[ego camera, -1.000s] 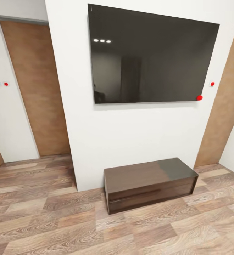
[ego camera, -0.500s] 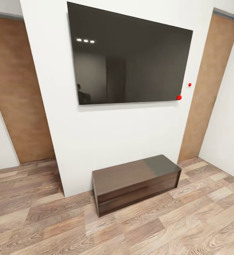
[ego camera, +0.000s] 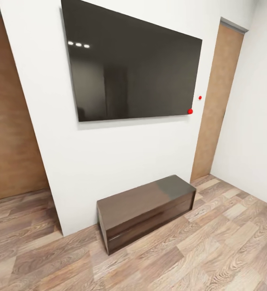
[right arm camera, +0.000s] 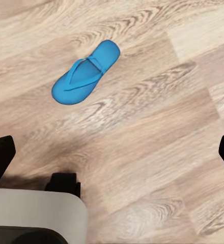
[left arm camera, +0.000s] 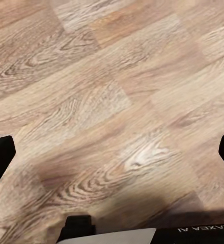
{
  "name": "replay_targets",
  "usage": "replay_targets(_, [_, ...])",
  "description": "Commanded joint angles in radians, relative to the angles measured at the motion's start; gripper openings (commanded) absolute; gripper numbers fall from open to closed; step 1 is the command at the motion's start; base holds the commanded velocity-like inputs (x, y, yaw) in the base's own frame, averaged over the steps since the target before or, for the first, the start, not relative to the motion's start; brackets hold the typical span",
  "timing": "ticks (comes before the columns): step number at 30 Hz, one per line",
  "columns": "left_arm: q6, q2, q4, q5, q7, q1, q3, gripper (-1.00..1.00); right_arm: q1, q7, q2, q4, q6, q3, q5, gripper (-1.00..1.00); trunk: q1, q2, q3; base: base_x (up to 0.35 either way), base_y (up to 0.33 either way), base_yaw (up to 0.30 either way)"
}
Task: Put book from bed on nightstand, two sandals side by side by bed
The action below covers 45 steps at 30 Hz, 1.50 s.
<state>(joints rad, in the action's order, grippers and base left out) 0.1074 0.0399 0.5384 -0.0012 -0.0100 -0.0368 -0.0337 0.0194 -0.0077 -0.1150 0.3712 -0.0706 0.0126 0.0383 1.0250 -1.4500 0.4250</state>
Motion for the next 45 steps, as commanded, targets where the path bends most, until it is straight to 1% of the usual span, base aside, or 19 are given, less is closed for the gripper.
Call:
replay_targets(1, [0.000,0.000,0.000,0.000,0.000,0.000,0.000,1.00,0.000,0.000,0.000,0.000,0.000,0.000,0.000,1.00,0.000,0.000,0.000,0.237,0.247,-0.266])
replay_targets(20, [0.001,0.001,0.015,-0.003,0.001,0.000,-0.002,1.00,0.000,0.001,0.000,0.000,-0.002,-0.001,0.002,1.00,0.000,0.000,-0.006,0.224,0.208,-0.247])
replay_targets(23, [0.013,0.001,0.041,0.001,0.002,0.000,0.001,1.00,0.000,0.001,0.004,0.012,-0.033,0.004,0.010,1.00,0.004,-0.007,-0.004,0.023,0.020,-0.039])
replay_targets(25, [0.016,0.000,0.070,0.004,0.002,0.000,0.004,1.00,0.002,0.001,0.005,0.029,-0.097,0.006,0.018,1.00,0.012,-0.021,0.003,0.009,0.008,-0.016])
replay_targets(26, [-0.007,-0.005,0.160,0.007,0.003,0.000,0.006,1.00,0.019,0.000,0.005,0.061,-0.162,0.008,0.020,1.00,0.015,-0.028,0.006,0.002,0.002,-0.004])
replay_targets(28, [-0.064,-0.006,0.252,0.007,0.004,0.000,0.007,1.00,0.045,-0.002,0.005,0.087,-0.168,0.008,0.018,1.00,0.023,-0.042,0.012,0.001,0.001,-0.002])
replay_targets(30, [-0.226,-0.006,0.418,0.006,0.004,0.002,0.006,1.00,0.099,-0.001,0.010,0.116,-0.136,0.008,0.014,1.00,0.031,-0.056,0.018,0.000,0.000,-0.001])
replay_targets(31, [-0.276,-0.007,0.464,0.005,0.004,0.003,0.006,1.00,0.113,0.000,0.011,0.121,-0.121,0.008,0.013,1.00,0.035,-0.063,0.021,0.000,0.000,0.000])
replay_targets(32, [-0.397,-0.006,0.592,0.004,0.003,0.020,0.006,1.00,0.160,0.001,0.018,0.126,-0.058,0.008,0.011,1.00,0.038,-0.070,0.025,0.000,0.000,0.000])
replay_targets(33, [-0.455,-0.004,0.658,0.004,0.002,0.034,0.005,1.00,0.188,0.002,0.022,0.127,-0.019,0.008,0.010,1.00,0.042,-0.077,0.028,0.000,0.000,0.000])
replay_targets(34, [-0.544,-0.003,0.761,0.003,0.000,0.066,0.004,1.00,0.238,0.003,0.033,0.127,0.051,0.007,0.008,1.00,0.046,-0.084,0.031,0.000,0.000,0.000])
replay_targets(35, [-0.581,-0.002,0.799,0.002,-0.001,0.084,0.004,1.00,0.260,0.004,0.039,0.127,0.082,0.006,0.007,1.00,0.050,-0.091,0.034,0.000,0.000,0.000])
replay_targets(36, [-0.696,0.000,0.890,0.002,-0.002,0.166,0.002,1.00,0.327,0.003,0.052,0.127,0.192,0.003,0.000,1.00,0.054,-0.098,0.037,0.000,0.000,0.000])
replay_targets(37, [-0.742,0.001,0.912,0.002,-0.002,0.206,0.001,1.00,0.351,0.003,0.055,0.127,0.240,0.003,-0.011,1.00,0.058,-0.105,0.040,0.000,0.000,0.000])
replay_targets(39, [-0.779,0.001,0.925,0.002,-0.002,0.245,0.001,1.00,0.368,0.003,0.057,0.126,0.285,0.002,-0.030,1.00,0.065,-0.119,0.047,0.000,0.000,0.000])
replay_targets(41, [-0.819,0.002,0.937,0.002,-0.004,0.313,0.000,1.00,0.387,0.001,0.062,0.115,0.360,0.003,-0.082,1.00,0.073,-0.133,0.053,0.000,0.000,0.000])
replay_targets(43, [-0.832,0.006,0.936,0.004,-0.016,0.356,-0.004,1.00,0.393,0.001,0.065,0.098,0.391,0.004,-0.117,1.00,0.081,-0.147,0.059,0.000,0.000,0.000])
replay_targets(44, [-0.835,0.011,0.935,0.005,-0.024,0.368,-0.006,1.00,0.394,0.000,0.066,0.091,0.397,0.005,-0.126,1.00,0.084,-0.154,0.062,0.000,0.000,0.000])
replay_targets(45, [-0.842,0.038,0.918,0.009,-0.057,0.400,-0.024,1.00,0.397,-0.001,0.068,0.062,0.409,0.005,-0.147,1.00,0.088,-0.161,0.065,0.000,0.000,0.000])
